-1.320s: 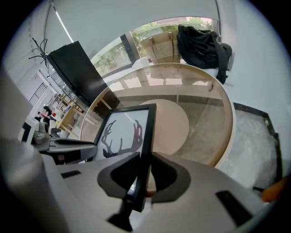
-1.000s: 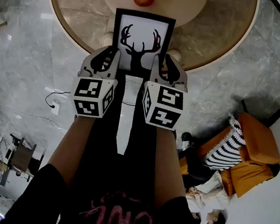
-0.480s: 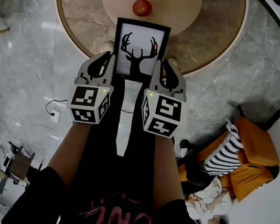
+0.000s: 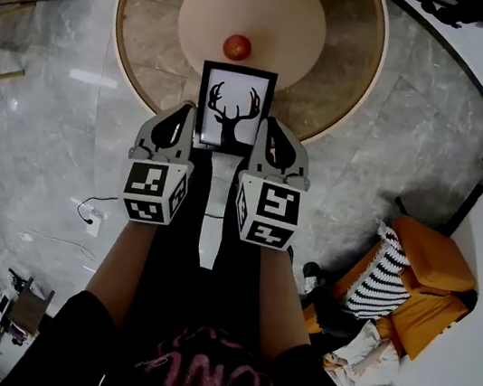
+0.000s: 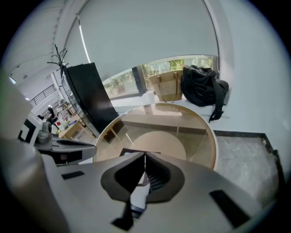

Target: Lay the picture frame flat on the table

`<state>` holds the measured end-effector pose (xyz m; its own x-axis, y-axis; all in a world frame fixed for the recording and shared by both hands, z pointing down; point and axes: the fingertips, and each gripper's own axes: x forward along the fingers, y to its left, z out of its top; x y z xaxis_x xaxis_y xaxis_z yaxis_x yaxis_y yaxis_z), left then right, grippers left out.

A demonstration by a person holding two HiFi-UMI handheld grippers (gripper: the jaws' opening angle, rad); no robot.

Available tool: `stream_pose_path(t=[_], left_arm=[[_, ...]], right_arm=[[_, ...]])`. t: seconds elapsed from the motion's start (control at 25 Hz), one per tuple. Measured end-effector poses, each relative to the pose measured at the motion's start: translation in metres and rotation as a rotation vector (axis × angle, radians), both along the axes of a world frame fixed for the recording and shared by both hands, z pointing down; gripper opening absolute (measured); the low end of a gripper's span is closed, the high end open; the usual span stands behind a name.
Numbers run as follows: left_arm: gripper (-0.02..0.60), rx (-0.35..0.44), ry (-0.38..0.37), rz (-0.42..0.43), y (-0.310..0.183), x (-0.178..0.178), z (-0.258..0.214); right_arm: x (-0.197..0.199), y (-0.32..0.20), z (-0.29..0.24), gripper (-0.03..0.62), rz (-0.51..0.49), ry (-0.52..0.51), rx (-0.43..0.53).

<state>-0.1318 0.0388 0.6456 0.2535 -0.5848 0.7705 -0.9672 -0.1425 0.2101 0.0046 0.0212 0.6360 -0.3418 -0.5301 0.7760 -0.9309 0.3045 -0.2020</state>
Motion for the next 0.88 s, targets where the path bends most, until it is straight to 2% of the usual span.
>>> stream_pose_path(t=[0.44, 0.88], left_arm=[[0.010, 0.127, -0.008, 0.010, -0.028, -0.001, -0.089], [0.011, 0.286, -0.032, 0.001, -0.059, -0.005, -0.195]], right_arm=[[-0.008, -0.024, -0.090, 0.021, -0.022, -0.030, 0.128], [-0.008, -0.068, -0.208, 0.021, -0.026, -0.078, 0.332]])
